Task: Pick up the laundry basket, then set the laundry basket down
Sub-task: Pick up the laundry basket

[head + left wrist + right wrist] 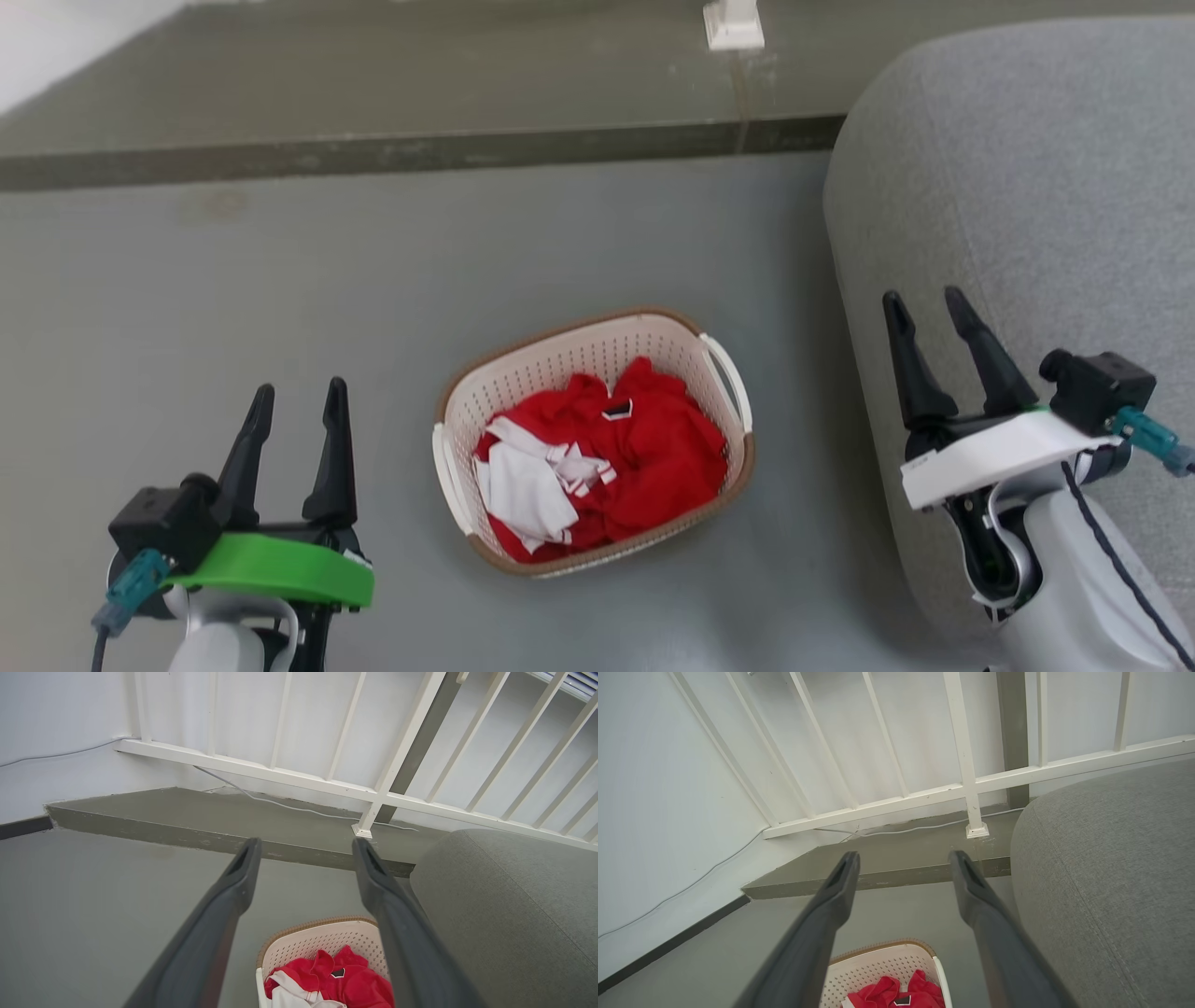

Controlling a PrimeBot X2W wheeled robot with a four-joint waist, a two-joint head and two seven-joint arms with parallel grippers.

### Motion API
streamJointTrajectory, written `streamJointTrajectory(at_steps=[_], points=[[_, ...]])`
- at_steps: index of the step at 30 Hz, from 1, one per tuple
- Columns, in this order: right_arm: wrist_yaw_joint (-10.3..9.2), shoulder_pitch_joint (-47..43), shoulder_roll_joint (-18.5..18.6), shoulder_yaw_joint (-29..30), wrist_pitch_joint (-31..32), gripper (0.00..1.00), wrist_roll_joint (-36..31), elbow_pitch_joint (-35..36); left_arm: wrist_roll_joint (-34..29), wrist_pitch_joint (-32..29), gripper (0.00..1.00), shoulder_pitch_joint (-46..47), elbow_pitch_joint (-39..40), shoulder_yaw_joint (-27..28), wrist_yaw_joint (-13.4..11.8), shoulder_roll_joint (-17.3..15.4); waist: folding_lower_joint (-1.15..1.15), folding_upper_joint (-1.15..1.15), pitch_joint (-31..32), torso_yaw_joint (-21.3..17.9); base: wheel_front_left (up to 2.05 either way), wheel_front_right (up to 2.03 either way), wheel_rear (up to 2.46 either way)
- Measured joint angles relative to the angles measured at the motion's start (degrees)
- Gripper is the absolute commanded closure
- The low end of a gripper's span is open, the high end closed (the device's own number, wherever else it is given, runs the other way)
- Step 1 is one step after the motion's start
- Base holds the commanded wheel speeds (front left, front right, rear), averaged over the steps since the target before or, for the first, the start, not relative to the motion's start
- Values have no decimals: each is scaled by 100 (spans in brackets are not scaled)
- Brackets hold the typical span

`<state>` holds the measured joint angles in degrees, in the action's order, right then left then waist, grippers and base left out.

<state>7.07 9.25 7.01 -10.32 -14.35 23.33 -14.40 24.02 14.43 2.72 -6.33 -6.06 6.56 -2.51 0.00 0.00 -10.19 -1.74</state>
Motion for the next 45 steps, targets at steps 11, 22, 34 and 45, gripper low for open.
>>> streamJointTrajectory(at_steps=[11,22,34,45], points=[[0,360,98,-62,-1,0,98,180,125,0,0,489,-416,-46,-1,8,0,0,-712,-69,0,0,0],[0,700,186,5,-7,0,238,269,258,1,0,1202,-1397,-110,-2,24,0,0,-1494,-166,0,0,0],[0,1050,203,3,-8,0,398,365,504,-142,0,2150,-2747,-148,-7,51,1,0,-2297,-293,0,0,0],[0,1282,253,-14,-8,0,453,398,757,-377,0,2920,-3669,-69,-7,68,1,0,-2892,-452,0,0,0]])
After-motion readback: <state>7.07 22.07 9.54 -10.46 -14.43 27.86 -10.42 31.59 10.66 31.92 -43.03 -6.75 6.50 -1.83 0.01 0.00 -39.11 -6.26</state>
